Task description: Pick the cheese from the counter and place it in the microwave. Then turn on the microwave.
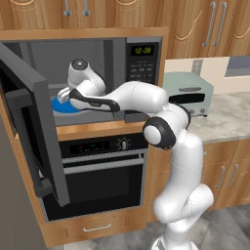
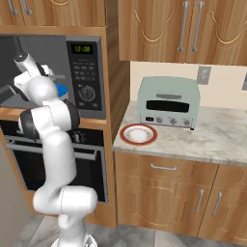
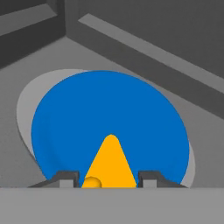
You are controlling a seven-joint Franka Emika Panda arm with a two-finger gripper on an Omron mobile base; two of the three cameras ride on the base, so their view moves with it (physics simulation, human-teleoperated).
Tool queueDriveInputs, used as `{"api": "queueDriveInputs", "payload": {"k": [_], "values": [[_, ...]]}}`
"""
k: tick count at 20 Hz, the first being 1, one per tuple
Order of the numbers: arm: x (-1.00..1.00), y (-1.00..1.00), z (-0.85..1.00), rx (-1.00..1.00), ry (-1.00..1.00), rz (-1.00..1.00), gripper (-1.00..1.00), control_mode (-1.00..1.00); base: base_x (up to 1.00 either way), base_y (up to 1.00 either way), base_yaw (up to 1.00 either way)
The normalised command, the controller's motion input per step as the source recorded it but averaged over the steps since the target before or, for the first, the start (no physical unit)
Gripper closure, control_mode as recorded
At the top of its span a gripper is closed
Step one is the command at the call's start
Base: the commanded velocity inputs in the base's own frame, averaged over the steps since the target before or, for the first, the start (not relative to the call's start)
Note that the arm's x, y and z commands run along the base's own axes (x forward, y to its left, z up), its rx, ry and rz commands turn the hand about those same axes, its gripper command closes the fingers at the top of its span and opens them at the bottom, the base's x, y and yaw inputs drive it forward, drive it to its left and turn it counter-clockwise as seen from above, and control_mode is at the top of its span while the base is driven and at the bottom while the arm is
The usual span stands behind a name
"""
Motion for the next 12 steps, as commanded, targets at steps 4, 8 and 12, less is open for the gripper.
{"api": "queueDriveInputs", "payload": {"k": [4,8,12], "values": [[0.15,0.04,-0.06,0.01,0.02,-0.03,1.00,-1.00,0.00,0.00,0.00],[0.14,0.03,-0.07,0.01,0.02,-0.03,1.00,-1.00,0.00,0.00,0.00],[0.12,0.03,-0.05,0.01,0.02,-0.03,1.00,-1.00,0.00,0.00,0.00]]}}
